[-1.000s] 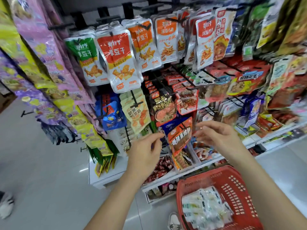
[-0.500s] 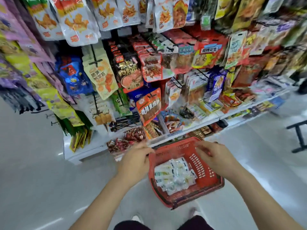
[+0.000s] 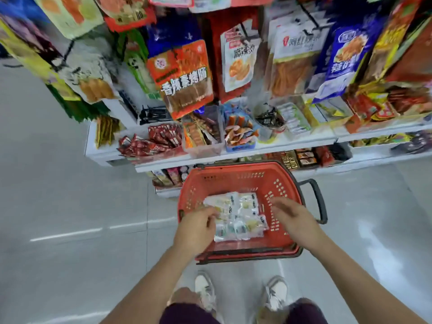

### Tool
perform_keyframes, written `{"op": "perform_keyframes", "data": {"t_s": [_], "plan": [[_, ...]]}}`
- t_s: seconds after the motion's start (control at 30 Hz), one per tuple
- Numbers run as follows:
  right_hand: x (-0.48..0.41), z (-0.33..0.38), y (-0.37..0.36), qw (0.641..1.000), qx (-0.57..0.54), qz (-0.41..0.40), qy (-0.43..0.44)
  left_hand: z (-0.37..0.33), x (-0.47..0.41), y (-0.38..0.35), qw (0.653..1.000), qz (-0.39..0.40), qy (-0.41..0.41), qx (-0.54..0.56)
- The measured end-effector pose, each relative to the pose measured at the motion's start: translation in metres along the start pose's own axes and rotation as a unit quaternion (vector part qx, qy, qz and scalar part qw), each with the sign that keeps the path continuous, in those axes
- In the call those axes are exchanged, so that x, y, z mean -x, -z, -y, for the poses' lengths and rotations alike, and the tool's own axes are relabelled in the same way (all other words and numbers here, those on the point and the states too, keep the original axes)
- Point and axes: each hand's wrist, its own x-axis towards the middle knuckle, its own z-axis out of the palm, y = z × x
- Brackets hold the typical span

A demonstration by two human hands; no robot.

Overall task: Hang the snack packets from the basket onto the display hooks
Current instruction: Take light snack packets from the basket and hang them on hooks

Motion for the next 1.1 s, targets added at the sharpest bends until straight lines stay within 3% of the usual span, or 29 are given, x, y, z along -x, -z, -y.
{"op": "perform_keyframes", "data": {"t_s": [0.13, 0.23, 0.37, 0.53, 0.67, 0.8, 0.93, 1.1], "plan": [[-0.087, -0.068, -0.042, 0.983, -0.168, 0.022, -0.073, 0.051, -0.069, -0.094, 0.993, 0.02, 0.07, 0.097], [-0.162, -0.127, -0.081, 0.962, -0.245, 0.036, -0.119, 0.095, -0.128, -0.166, 0.99, 0.033, 0.074, 0.118], [-0.266, -0.195, -0.138, 0.967, -0.208, 0.078, -0.129, 0.15, -0.217, -0.247, 0.997, 0.069, 0.025, 0.028], [-0.354, -0.257, -0.184, 0.964, -0.183, 0.121, -0.15, 0.218, -0.311, -0.318, 0.993, 0.107, 0.043, 0.019], [-0.386, -0.285, -0.201, 0.952, -0.198, 0.141, -0.185, 0.237, -0.329, -0.346, 0.98, 0.176, 0.004, -0.097], [-0.392, -0.287, -0.203, 0.944, -0.192, 0.186, -0.191, 0.251, -0.316, -0.353, 0.959, 0.186, -0.011, -0.216], [-0.394, -0.295, -0.209, 0.953, -0.121, 0.197, -0.196, 0.26, -0.303, -0.353, 0.942, 0.178, -0.016, -0.285], [-0.395, -0.299, -0.22, 0.951, 0.117, 0.263, -0.115, 0.266, -0.3, -0.352, 0.948, 0.154, -0.035, -0.275]]}}
